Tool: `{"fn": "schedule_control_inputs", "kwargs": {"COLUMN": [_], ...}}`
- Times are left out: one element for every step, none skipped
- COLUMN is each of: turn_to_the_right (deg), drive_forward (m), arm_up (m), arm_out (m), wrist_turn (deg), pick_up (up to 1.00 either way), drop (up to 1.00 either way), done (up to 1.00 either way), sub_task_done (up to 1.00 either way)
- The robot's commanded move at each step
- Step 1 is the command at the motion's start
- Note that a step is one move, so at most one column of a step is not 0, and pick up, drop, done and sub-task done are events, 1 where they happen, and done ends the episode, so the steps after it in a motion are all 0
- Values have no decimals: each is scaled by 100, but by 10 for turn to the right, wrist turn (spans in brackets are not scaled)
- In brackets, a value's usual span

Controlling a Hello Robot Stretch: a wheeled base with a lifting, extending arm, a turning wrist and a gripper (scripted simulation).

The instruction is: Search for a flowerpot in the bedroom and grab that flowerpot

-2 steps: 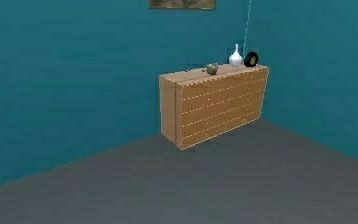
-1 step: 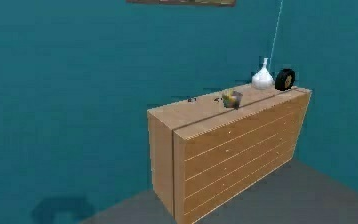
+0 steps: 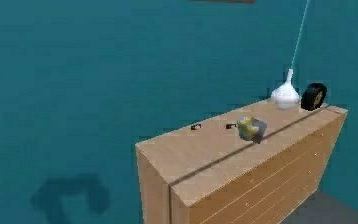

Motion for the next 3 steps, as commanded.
{"fn": "schedule_control_inputs", "kwargs": {"turn_to_the_right": [-450,-210,450], "drive_forward": [0,0,0], "arm_up": [0,0,0], "arm_out": [0,0,0], "wrist_turn": [0,0,0], "pick_up": [0,0,0], "drop": [0,0,0], "done": [0,0,0], "sub_task_done": [0,0,0]}}
